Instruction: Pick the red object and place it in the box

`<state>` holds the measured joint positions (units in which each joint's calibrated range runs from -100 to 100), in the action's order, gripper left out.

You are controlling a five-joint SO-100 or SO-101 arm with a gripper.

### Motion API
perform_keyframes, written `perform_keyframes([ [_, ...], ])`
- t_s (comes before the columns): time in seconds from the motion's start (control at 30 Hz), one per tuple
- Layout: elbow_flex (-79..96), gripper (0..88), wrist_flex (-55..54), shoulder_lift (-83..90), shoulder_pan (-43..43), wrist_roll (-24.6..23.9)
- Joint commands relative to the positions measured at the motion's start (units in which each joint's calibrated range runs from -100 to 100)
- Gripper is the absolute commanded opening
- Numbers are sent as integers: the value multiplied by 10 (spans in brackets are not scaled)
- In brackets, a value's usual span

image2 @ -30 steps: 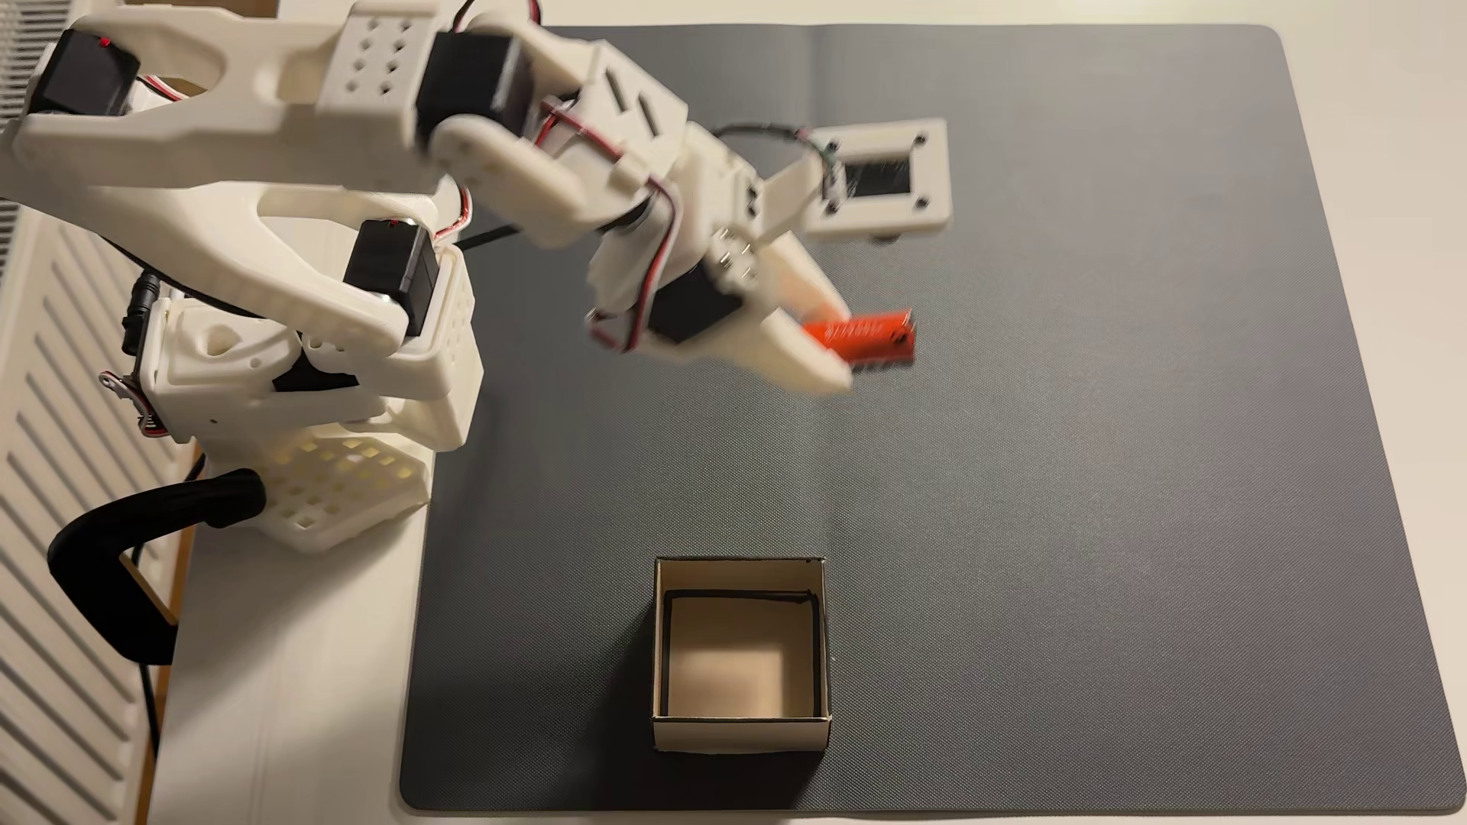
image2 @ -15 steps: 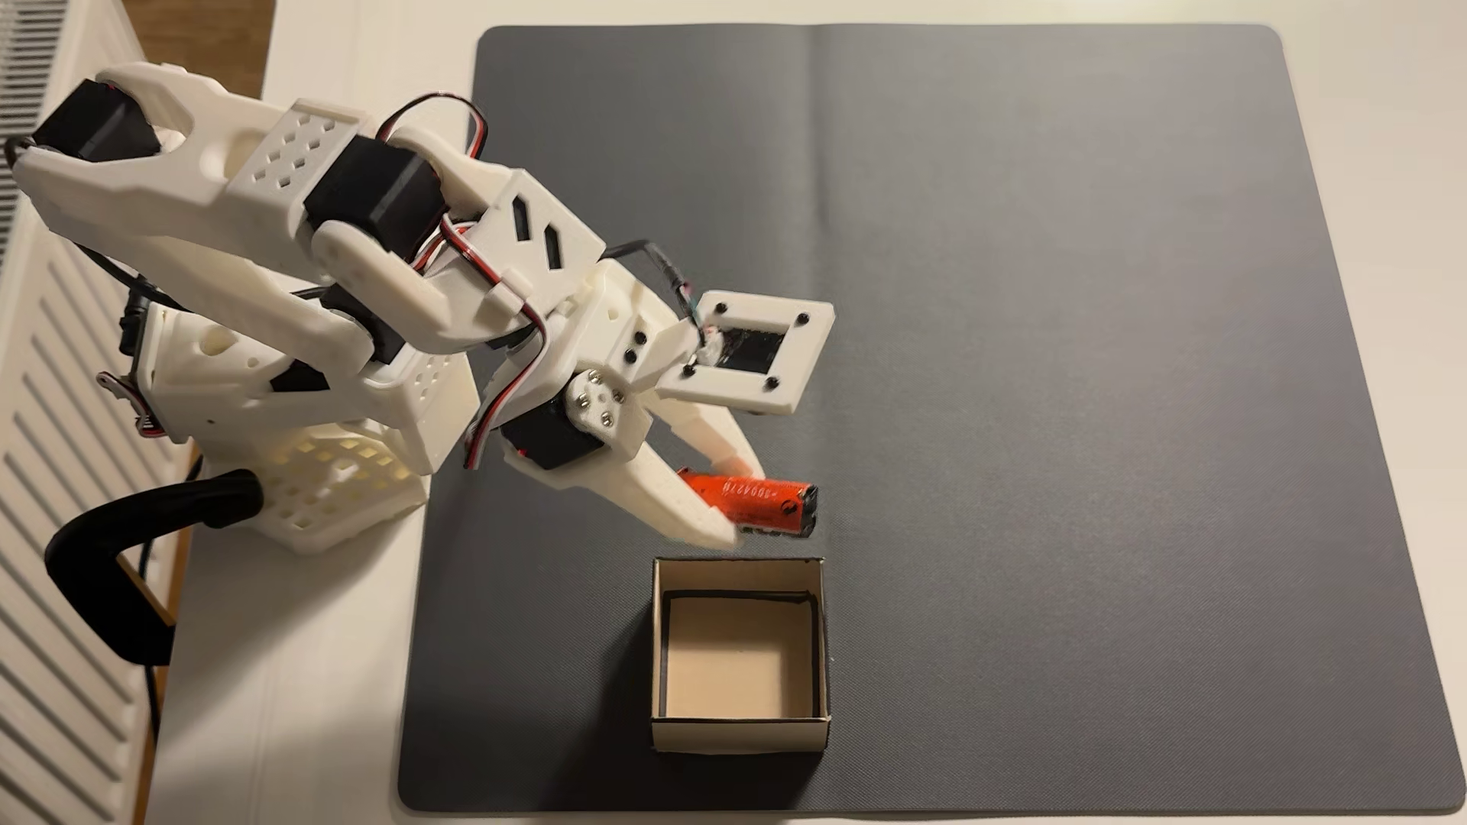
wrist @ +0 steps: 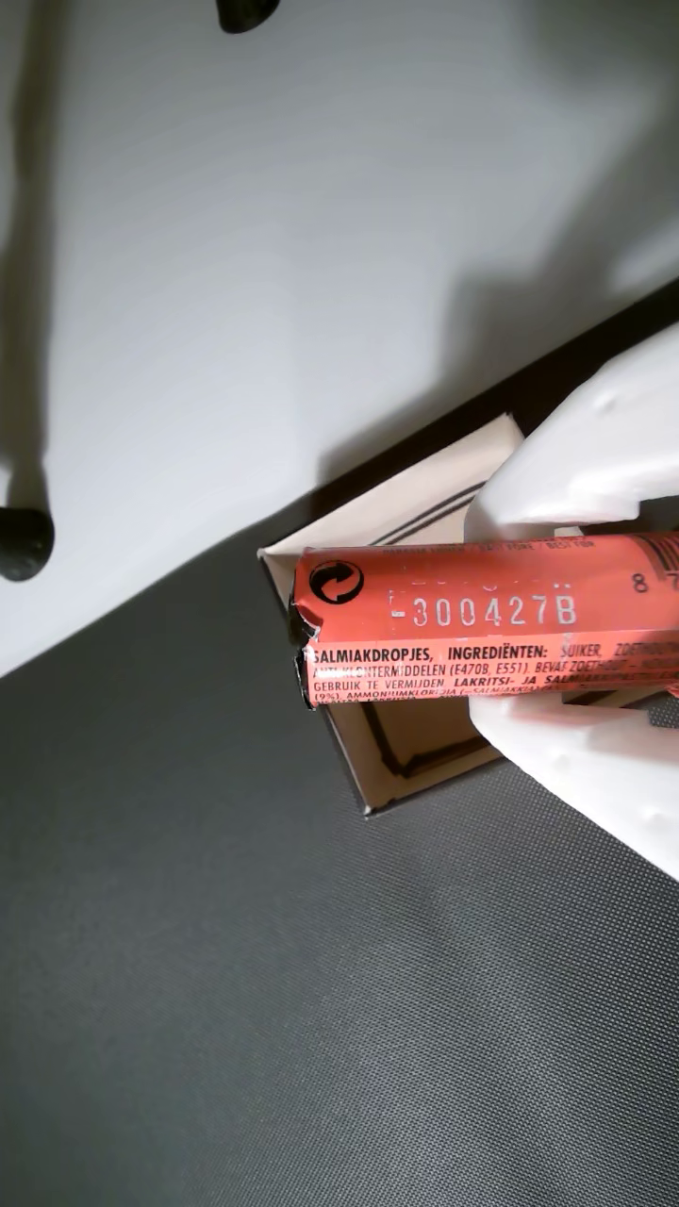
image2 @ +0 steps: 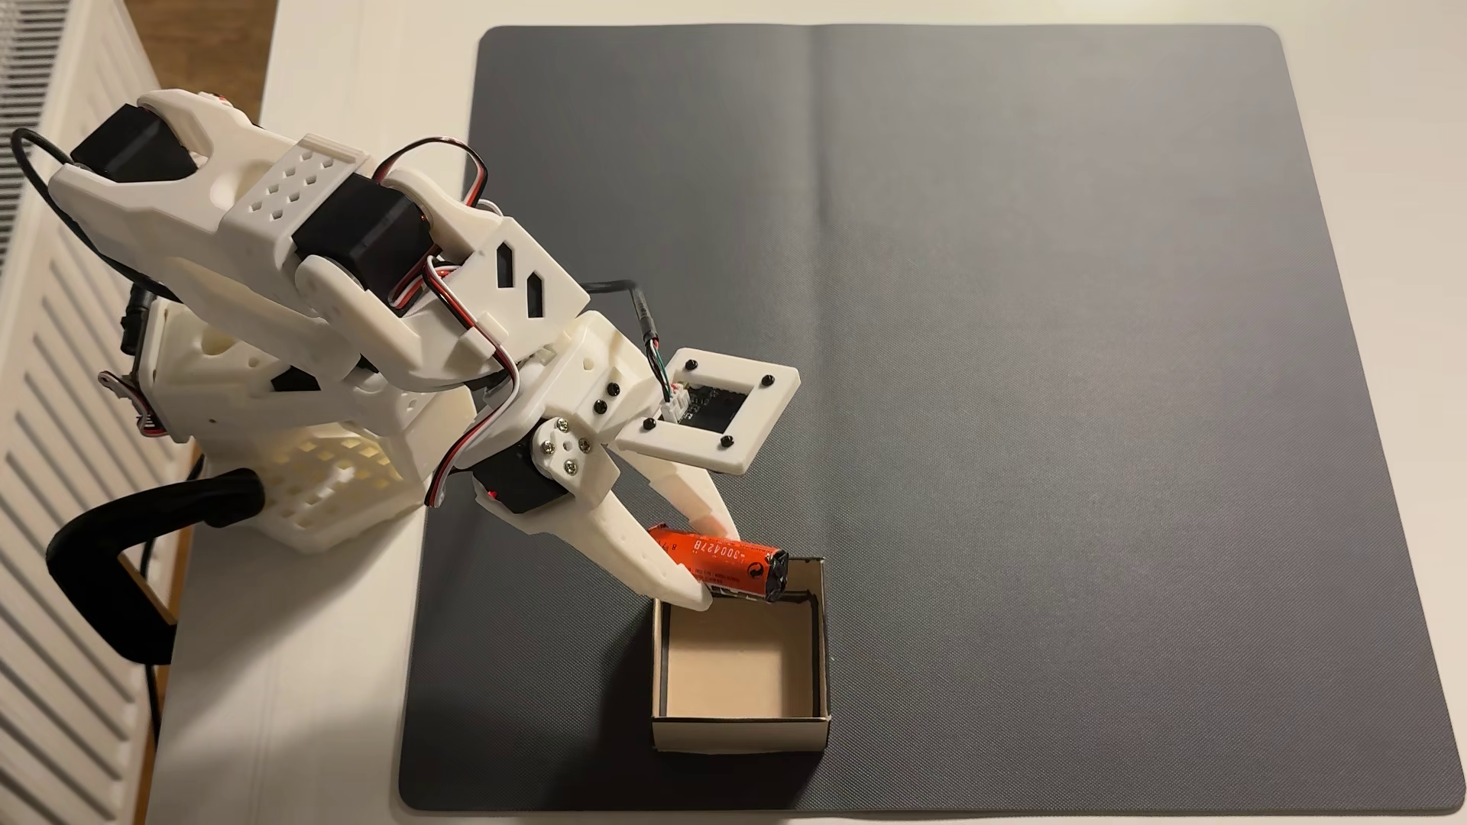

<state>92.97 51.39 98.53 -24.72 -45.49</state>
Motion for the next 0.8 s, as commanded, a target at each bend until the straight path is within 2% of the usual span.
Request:
perform_keyframes([
  [0.0, 0, 17, -3, 4, 0, 0],
  [0.33, 41, 164, -39, 5, 7, -4],
  [0.77, 33, 161, -35, 4, 23, -13],
])
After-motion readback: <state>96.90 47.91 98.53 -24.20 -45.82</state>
